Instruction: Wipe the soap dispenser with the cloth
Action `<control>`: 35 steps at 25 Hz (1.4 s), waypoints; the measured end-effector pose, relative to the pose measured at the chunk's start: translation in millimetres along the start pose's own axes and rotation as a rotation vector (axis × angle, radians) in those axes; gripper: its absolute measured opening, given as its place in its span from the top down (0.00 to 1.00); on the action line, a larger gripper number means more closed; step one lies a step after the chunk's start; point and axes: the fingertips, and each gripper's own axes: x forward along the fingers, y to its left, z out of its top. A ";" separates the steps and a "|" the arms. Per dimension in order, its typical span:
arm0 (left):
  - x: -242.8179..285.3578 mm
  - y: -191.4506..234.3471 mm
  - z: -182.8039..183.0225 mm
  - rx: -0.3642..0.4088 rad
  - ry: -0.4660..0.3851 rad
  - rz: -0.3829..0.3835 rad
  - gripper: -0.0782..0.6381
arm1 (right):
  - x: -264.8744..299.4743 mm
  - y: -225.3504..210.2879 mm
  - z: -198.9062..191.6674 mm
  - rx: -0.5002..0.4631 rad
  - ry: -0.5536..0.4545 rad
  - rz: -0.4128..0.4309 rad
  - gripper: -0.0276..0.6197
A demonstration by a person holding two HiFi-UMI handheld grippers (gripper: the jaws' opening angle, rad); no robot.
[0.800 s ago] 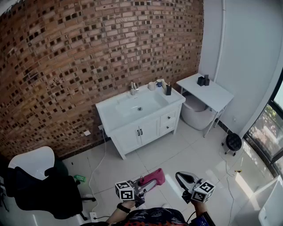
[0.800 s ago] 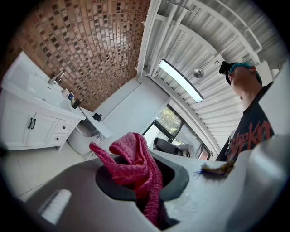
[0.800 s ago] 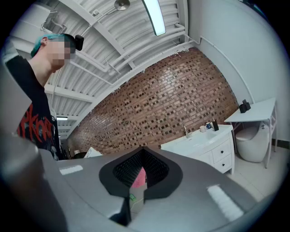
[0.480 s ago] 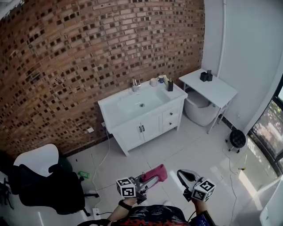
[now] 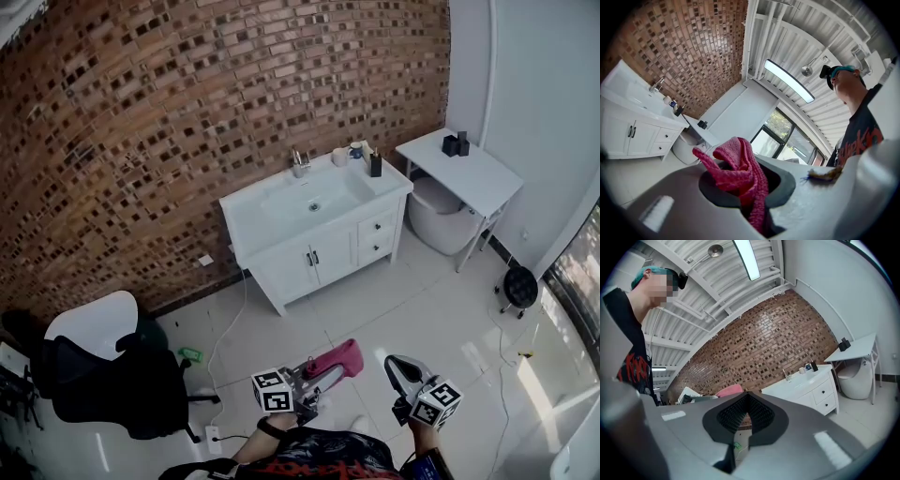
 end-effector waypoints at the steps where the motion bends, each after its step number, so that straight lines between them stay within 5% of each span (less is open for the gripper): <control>1: -1.5 7.2 -0.9 -0.010 0.004 -0.002 0.81 | 3.5 -4.1 -3.9 0.000 0.018 -0.005 0.96; 5: 12.1 28.2 16.8 -0.014 0.040 -0.067 0.81 | 27.1 -30.5 4.0 -0.022 0.056 -0.049 0.96; 11: 17.6 67.6 68.3 0.247 0.188 -0.140 0.81 | 115.0 -54.0 35.5 -0.096 0.056 -0.061 0.96; 14: 14.8 84.1 86.5 0.307 0.232 -0.162 0.82 | 154.8 -45.6 48.5 -0.156 0.068 -0.045 0.96; 23: 24.5 156.4 130.1 0.223 0.150 -0.150 0.82 | 199.5 -96.9 47.5 -0.114 0.157 -0.113 0.96; 29: 80.8 218.2 162.4 0.301 0.146 -0.113 0.82 | 233.4 -189.7 84.9 -0.107 0.115 -0.136 0.96; 35: 153.0 269.1 220.6 0.227 0.042 -0.044 0.82 | 256.2 -261.4 131.3 -0.078 0.045 -0.083 0.96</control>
